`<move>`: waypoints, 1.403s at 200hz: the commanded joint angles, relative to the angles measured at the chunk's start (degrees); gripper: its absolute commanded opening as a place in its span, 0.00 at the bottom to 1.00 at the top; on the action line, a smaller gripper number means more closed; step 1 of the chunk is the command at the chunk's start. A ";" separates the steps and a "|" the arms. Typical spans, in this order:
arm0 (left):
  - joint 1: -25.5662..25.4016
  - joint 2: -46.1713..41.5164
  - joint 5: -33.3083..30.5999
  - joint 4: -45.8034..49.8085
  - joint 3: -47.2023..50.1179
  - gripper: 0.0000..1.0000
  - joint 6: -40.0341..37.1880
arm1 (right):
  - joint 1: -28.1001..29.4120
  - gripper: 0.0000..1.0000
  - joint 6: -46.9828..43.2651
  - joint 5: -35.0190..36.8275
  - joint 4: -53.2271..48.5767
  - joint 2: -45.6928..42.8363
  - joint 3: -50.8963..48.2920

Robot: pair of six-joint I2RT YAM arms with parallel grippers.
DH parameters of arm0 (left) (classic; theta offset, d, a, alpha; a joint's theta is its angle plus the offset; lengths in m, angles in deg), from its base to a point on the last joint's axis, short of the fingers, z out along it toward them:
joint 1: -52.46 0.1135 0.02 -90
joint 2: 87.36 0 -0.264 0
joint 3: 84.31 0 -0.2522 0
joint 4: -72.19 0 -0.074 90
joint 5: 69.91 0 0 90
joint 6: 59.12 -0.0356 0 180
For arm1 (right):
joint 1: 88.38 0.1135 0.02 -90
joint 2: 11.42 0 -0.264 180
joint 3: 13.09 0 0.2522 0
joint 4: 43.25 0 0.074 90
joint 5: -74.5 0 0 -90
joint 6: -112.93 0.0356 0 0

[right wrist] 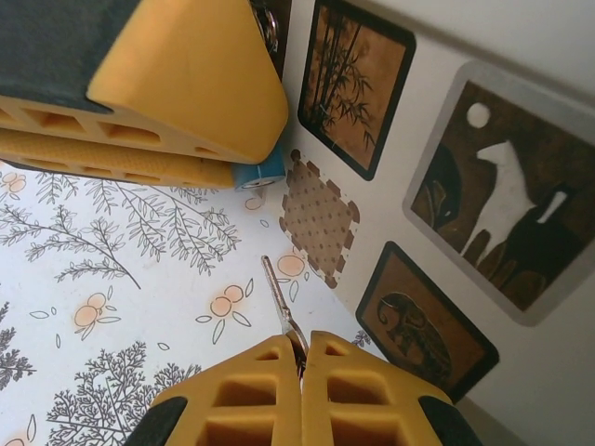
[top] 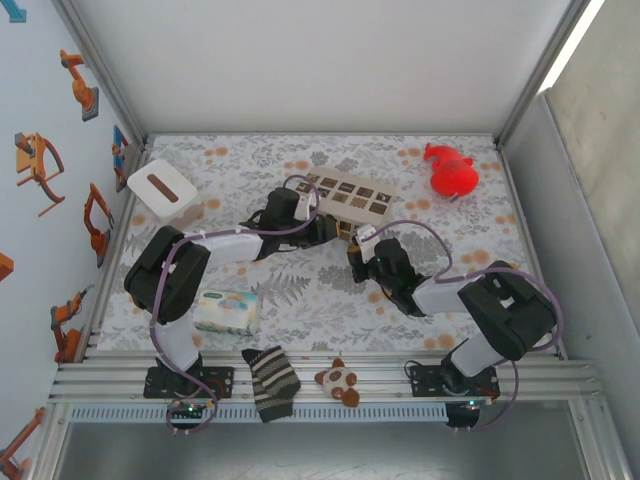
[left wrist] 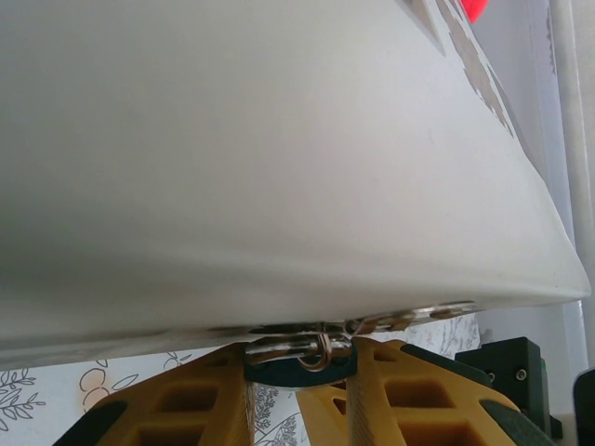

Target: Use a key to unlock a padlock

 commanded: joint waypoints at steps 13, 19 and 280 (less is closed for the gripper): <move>-0.50 -3.01 2.77 -0.39 -2.54 0.26 1.07 | 0.45 0.00 -0.30 1.88 4.38 1.98 2.18; -0.49 -3.04 2.70 -0.16 -2.55 0.26 0.98 | 0.47 0.00 -0.16 1.98 4.79 2.24 2.26; -0.85 -3.65 2.43 0.25 -3.09 0.26 1.68 | 0.54 0.00 1.74 3.04 15.78 3.75 -0.10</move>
